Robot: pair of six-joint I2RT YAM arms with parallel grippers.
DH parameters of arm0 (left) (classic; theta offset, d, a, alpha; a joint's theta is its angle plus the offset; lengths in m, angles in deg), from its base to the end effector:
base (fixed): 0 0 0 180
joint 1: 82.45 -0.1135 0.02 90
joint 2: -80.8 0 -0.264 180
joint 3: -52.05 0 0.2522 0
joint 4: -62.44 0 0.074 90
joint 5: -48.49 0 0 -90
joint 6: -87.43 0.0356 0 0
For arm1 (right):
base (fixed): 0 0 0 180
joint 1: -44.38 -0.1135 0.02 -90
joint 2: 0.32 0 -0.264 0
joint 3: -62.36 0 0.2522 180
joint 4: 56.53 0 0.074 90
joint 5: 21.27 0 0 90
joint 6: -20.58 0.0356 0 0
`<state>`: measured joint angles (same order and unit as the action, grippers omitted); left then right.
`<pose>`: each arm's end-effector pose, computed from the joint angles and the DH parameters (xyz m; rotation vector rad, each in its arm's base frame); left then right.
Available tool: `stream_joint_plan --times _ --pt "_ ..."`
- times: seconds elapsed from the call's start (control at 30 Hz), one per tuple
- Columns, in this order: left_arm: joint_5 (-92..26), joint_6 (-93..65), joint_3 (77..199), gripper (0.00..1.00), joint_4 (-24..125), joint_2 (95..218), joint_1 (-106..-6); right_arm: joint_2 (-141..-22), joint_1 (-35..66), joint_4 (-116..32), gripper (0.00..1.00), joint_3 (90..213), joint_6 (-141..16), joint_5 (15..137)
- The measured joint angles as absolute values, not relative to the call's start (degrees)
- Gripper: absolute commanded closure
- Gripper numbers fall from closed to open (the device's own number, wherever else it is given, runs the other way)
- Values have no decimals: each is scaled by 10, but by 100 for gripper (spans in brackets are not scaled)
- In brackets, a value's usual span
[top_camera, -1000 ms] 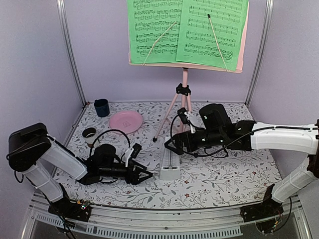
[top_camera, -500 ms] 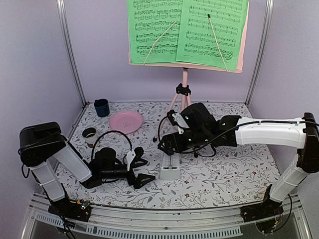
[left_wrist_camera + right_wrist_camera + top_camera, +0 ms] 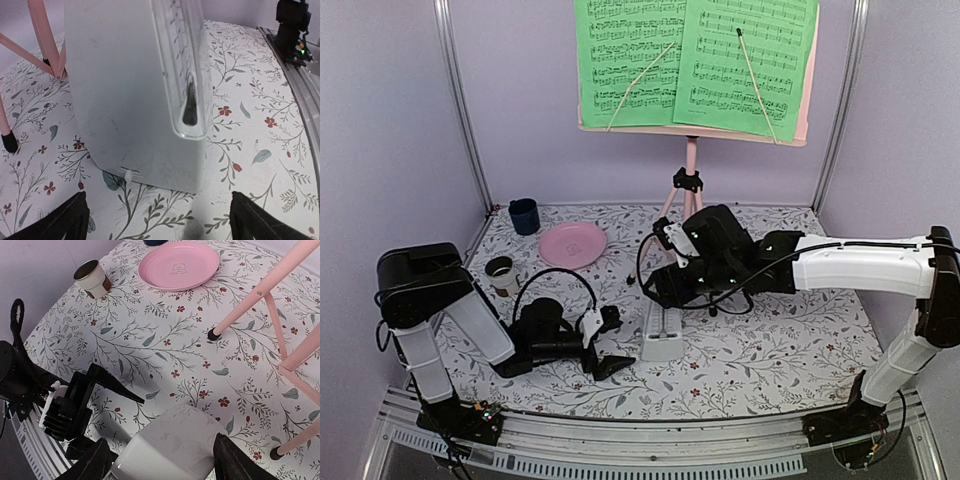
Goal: Set up the instrument practice props
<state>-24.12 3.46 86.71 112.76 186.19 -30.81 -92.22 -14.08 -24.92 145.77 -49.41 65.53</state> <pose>0.1620 -0.2218 0.0923 1.1436 1.6393 -0.8155 0.1910 0.3075 0.2696 -0.7469 2.2347 0.6423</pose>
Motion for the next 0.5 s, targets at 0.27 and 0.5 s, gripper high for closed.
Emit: stream_joint_plan --times 0.27,0.5 --pt "-236 36 929 2 1106 1908 -308 -915 -141 -263 42 1445 -502 656" --pt "-236 16 950 4 1101 1939 -303 -897 -141 -282 46 1421 -502 655"
